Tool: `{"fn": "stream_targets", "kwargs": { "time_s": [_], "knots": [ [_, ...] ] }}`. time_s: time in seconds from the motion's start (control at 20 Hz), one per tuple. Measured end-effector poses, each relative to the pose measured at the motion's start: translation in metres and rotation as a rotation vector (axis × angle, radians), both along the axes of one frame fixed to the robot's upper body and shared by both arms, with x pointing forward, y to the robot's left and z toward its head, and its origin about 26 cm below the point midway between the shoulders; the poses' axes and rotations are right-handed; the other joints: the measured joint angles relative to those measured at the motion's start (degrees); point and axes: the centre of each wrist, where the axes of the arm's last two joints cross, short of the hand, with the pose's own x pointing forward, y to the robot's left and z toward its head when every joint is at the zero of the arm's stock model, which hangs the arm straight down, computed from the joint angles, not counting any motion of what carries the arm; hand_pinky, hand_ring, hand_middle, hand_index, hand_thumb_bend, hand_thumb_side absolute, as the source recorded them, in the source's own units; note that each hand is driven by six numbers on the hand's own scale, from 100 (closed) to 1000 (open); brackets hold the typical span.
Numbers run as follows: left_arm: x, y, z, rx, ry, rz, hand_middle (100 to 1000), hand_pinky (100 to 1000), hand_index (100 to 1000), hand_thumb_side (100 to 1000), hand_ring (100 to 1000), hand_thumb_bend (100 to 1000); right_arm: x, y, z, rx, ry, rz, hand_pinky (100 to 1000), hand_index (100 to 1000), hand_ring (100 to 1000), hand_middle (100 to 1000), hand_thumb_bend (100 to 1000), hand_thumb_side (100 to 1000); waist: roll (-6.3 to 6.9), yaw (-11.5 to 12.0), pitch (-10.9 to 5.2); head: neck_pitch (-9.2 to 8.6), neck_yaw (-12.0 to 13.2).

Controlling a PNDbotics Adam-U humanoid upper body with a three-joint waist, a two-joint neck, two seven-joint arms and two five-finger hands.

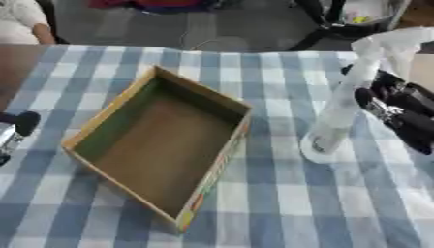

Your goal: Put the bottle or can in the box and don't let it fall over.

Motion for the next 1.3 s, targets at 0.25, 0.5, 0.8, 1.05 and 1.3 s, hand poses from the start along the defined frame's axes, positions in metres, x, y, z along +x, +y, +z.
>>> {"fn": "stream_targets", "kwargs": {
  "time_s": [0.25,0.5,0.8,1.05,1.3],
  "knots": [
    [0.0001,-0.0001,0.0003,0.0,-0.001,-0.001,734,1000,865,304,552,724,0.0007,0.0023,0.0008,0.001,-0.009,0.016,873,952,1000,1000,100,418,-0.08,0.1,0.07,-0.01,0.0],
    [0.0001,-0.0002,0.0004,0.0,-0.001,-0.001,734,1000,866,306,552,724,0.0014,0.0036,0.0042,-0.002,-0.018,0.024,871,951,1000,1000,100,422,-0.13,0.3,0.07,-0.01,0.0],
    [0.0001,-0.0003,0.0008,0.0,-0.003,-0.003,733,1000,865,307,551,721,0.002,0.0048,0.0067,-0.002,-0.025,0.027,866,937,1000,1000,100,390,-0.44,0.7,0.29,-0.21,0.0],
    [0.0,-0.0005,0.0012,0.0,-0.005,-0.004,732,1000,865,308,551,718,0.0022,0.006,0.0061,0.001,-0.021,0.033,859,916,1000,1000,100,381,-0.51,0.8,0.37,-0.41,0.0],
    [0.0,-0.0007,0.0013,0.0,-0.005,-0.005,732,1000,865,309,550,715,0.0033,0.0071,0.0038,0.007,-0.012,0.038,856,908,1000,1000,100,379,-0.52,1.0,0.66,-0.42,0.0]
  ]
}}
